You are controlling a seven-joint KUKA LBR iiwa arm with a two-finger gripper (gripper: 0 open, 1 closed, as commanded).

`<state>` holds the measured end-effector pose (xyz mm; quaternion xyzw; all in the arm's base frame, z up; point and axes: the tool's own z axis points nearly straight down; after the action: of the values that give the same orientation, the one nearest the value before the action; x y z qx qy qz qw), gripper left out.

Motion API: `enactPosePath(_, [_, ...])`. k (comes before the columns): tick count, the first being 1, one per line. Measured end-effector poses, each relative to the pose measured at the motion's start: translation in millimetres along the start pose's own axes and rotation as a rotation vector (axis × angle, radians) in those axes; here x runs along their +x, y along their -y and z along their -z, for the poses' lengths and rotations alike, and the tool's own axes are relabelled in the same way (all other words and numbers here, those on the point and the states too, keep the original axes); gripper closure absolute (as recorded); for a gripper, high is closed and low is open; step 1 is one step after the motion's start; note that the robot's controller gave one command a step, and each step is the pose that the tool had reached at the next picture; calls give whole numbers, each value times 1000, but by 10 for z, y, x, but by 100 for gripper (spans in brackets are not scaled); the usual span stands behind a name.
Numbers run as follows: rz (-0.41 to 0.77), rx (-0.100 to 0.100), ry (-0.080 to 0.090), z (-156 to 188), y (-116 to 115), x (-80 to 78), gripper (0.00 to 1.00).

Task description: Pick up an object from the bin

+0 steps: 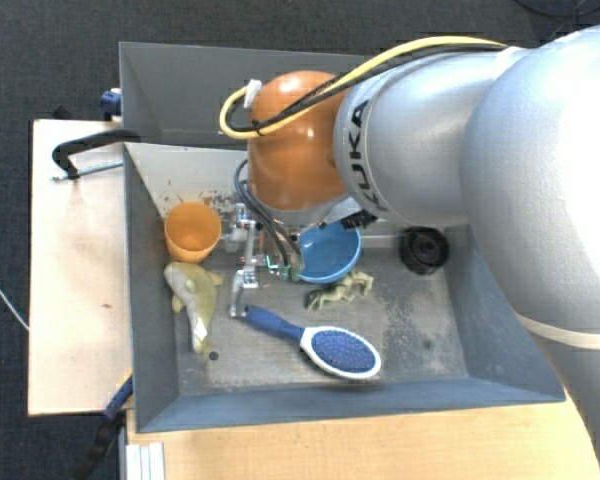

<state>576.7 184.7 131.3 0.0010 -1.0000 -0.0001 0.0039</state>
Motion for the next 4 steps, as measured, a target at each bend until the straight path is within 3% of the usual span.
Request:
enactPosePath(1, [102,-3,13,-598,630,241,0])
enactPosePath(2, [103,-4,22,-562,609,213,100])
enactPosePath(3, [104,-3,12,-584,609,243,0])
enactPosePath(4, [102,-2,21,-565,616,216,100])
